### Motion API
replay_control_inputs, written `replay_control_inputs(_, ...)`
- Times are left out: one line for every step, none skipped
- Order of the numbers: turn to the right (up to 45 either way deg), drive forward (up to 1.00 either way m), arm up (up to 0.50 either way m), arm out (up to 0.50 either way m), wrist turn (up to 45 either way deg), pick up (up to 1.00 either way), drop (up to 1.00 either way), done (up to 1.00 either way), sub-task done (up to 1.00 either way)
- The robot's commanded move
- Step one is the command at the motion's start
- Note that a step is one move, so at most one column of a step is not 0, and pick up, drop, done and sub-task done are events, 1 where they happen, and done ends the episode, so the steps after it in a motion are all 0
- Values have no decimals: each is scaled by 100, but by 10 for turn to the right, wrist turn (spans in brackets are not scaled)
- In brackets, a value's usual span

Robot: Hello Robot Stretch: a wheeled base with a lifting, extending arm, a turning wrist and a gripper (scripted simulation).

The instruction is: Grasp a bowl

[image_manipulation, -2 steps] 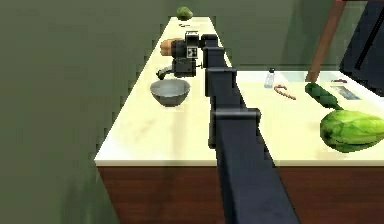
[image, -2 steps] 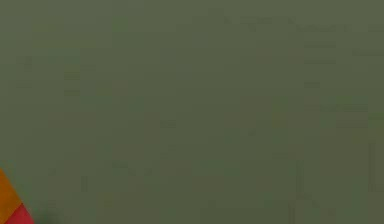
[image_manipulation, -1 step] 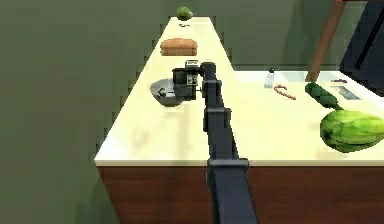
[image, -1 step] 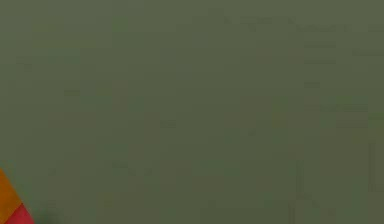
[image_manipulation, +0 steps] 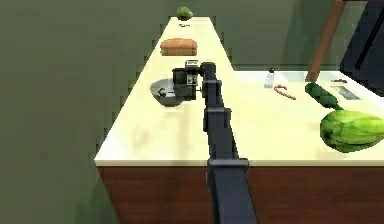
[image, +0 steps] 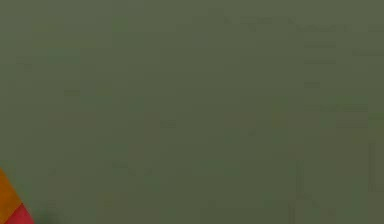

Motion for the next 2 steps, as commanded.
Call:
replay_control_inputs(0, 0, 8, 0, 0, 0, 0, 0, 0)
replay_control_inputs(0, 0, 0, 0, 0, 0, 0, 100, 0)
